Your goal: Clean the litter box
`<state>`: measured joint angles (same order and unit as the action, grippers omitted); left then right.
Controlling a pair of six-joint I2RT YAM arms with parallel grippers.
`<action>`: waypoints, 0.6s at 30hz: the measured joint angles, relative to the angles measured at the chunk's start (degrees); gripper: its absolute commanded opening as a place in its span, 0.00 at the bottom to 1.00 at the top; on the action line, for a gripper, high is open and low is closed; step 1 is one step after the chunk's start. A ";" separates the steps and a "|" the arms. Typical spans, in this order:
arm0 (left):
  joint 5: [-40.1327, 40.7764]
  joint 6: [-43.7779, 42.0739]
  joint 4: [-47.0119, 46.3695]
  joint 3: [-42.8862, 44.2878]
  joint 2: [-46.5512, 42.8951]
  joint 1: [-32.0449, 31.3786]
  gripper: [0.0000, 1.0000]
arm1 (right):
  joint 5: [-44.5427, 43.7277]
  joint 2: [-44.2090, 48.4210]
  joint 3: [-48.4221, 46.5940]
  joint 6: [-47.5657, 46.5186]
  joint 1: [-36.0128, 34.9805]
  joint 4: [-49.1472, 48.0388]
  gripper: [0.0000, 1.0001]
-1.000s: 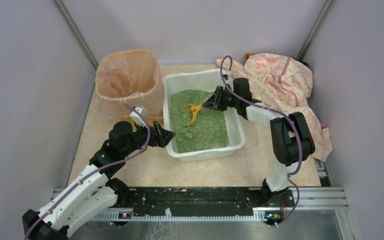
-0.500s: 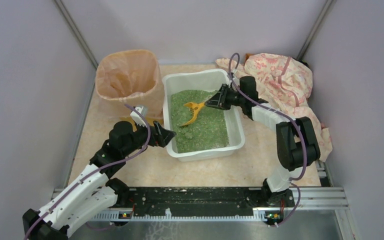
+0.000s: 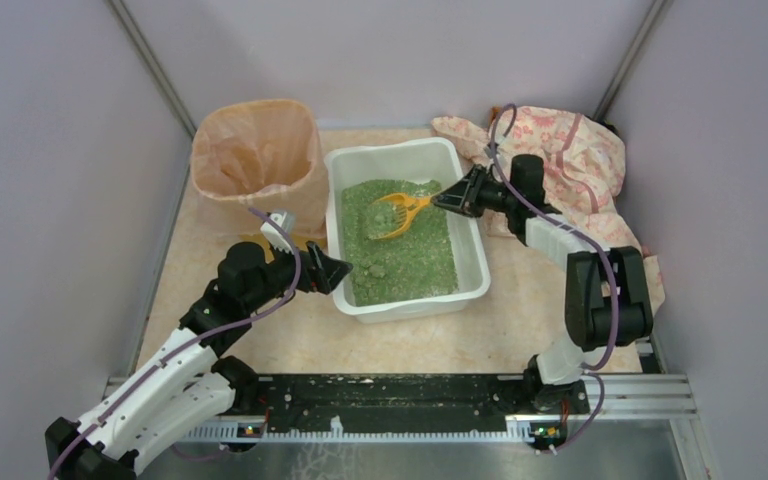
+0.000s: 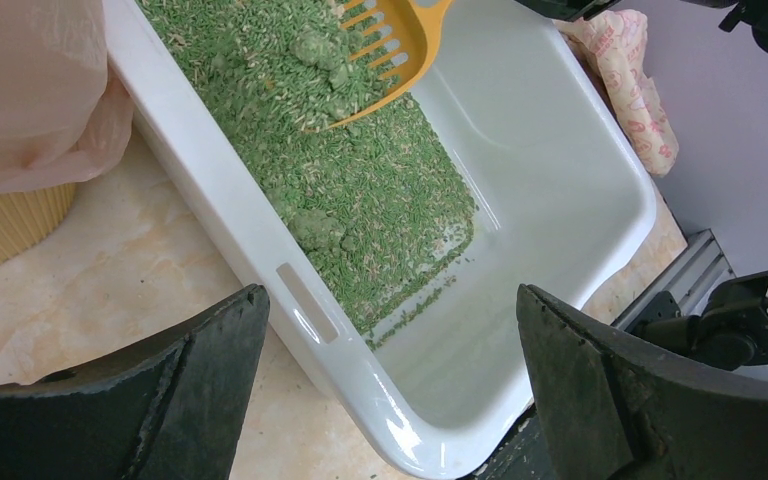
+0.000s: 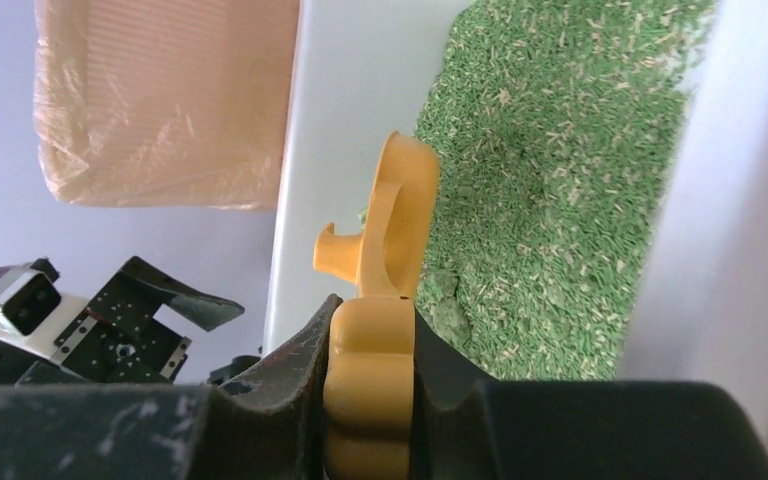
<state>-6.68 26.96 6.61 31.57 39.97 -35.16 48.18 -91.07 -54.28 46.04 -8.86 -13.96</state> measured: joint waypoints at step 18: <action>-2.10 0.50 -0.31 1.62 2.23 0.00 0.99 | 8.48 0.52 10.47 20.13 8.37 -27.89 0.00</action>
<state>-8.78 27.46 6.31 33.19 42.19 -35.16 56.66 -90.54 -43.81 66.17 -0.49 -41.85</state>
